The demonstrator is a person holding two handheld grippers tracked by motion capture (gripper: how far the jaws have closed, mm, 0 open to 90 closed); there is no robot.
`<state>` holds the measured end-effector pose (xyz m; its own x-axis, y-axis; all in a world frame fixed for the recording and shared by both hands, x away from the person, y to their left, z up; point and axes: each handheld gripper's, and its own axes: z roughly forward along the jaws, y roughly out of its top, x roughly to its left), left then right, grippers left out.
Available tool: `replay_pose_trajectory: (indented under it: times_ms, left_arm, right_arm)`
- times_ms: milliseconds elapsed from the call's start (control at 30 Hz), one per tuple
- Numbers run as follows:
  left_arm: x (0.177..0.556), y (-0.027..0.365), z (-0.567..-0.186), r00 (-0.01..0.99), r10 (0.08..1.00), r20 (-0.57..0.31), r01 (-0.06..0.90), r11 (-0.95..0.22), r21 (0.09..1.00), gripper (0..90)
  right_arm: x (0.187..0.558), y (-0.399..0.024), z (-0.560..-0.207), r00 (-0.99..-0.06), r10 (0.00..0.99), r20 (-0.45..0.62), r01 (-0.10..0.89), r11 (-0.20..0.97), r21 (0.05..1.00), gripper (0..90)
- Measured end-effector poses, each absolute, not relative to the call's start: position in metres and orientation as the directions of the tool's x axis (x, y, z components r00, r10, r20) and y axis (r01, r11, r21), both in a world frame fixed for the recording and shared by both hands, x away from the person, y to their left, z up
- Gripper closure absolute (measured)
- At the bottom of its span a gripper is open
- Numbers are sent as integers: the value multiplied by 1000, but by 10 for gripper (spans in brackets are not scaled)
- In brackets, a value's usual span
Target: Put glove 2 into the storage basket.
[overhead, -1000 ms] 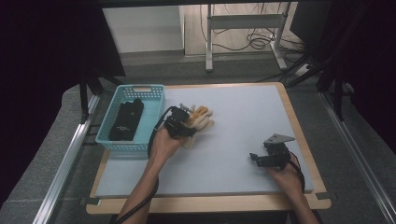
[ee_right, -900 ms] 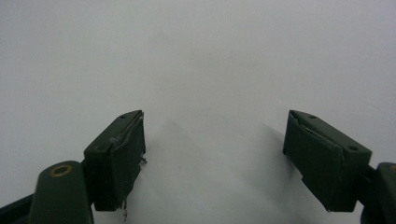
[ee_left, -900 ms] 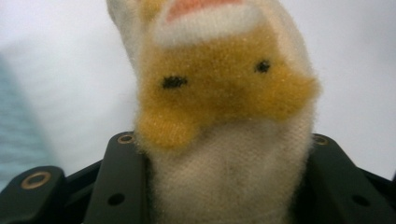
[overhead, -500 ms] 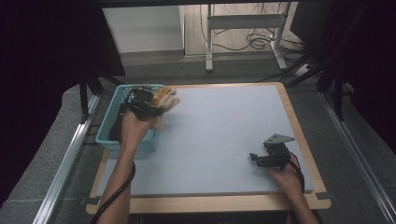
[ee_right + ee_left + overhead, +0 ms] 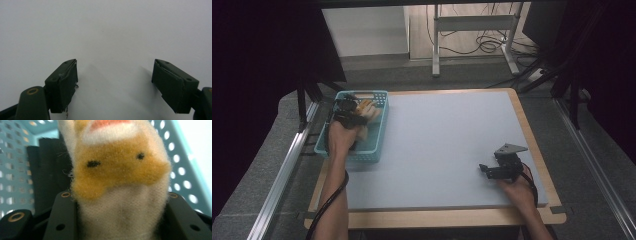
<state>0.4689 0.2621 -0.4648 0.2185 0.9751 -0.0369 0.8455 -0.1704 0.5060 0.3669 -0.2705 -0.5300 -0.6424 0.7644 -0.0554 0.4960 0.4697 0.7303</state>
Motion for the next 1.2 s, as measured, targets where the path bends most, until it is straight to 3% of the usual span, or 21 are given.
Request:
replay_pose_trajectory:
  times_ms: [333,433,467,533,633,833,900,1067,1200]
  left_arm:
    - [495,240,-496,262,964,-35,887,-227,402,464]
    - [498,243,-504,273,954,-121,904,-212,372,348]
    - [498,245,-504,269,954,-135,905,-202,373,336]
    - [496,248,-504,273,953,-134,903,-206,377,214]
    - [491,250,-495,290,952,-94,890,-232,393,109]
    - [476,261,-456,306,943,-132,837,-201,509,93]
    - [472,268,-446,293,949,-116,818,-185,545,151]
    - [469,282,-457,185,983,-8,858,-157,488,549]
    - [473,286,-484,176,984,-34,891,-144,430,664]
  right_arm:
    - [367,-271,-530,-642,764,-55,496,469,731,204]
    - [367,-271,-530,-642,765,-54,497,468,731,204]
    - [367,-271,-530,-642,765,-54,497,468,731,204]
    - [367,-271,-530,-642,765,-54,497,468,731,204]
    - [367,-271,-530,-642,765,-54,497,469,731,204]
    - [367,-271,-530,-642,765,-55,496,469,731,204]
    - [367,-271,-530,-642,765,-55,496,469,731,204]
    - [367,-271,-530,-642,765,-55,496,469,730,204]
    - [367,-271,-530,-642,765,-54,497,469,731,204]
